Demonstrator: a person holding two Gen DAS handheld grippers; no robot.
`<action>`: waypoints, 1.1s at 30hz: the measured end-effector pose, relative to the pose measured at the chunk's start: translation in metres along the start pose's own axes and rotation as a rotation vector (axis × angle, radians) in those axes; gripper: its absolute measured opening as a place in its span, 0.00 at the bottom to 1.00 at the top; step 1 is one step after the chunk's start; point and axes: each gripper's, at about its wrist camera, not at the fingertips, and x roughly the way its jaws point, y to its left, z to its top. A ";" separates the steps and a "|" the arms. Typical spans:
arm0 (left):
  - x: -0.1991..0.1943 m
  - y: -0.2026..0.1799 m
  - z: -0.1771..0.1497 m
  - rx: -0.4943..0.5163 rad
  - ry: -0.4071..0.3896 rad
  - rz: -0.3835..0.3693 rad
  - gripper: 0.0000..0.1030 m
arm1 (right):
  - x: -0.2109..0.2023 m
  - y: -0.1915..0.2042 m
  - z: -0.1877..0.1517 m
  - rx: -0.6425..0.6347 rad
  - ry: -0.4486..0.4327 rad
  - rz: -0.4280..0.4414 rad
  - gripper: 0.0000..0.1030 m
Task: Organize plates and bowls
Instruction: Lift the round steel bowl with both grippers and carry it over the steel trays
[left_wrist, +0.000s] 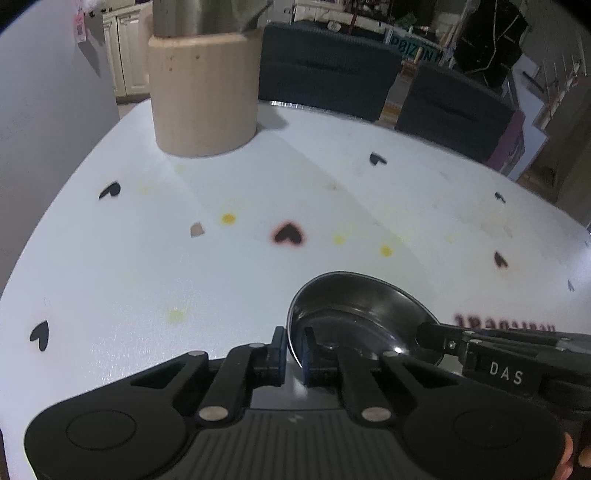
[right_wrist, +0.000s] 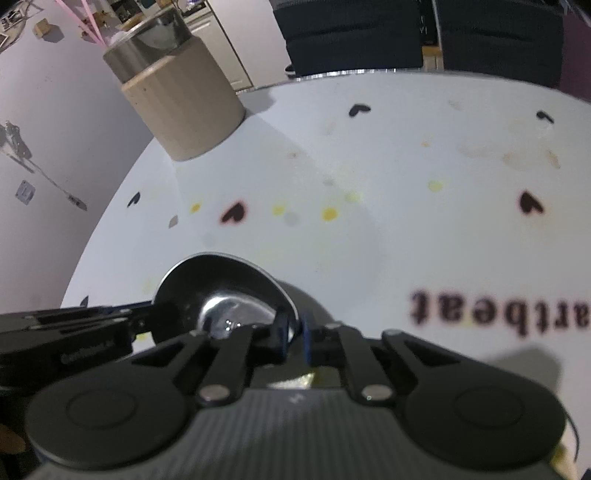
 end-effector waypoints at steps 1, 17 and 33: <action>-0.003 -0.002 0.000 -0.002 -0.011 -0.002 0.08 | -0.003 0.000 0.000 -0.002 -0.010 -0.002 0.08; -0.067 -0.083 -0.004 0.037 -0.181 -0.099 0.08 | -0.099 -0.039 -0.006 0.031 -0.184 -0.034 0.06; -0.097 -0.218 -0.047 0.192 -0.236 -0.294 0.08 | -0.219 -0.128 -0.075 0.147 -0.322 -0.160 0.07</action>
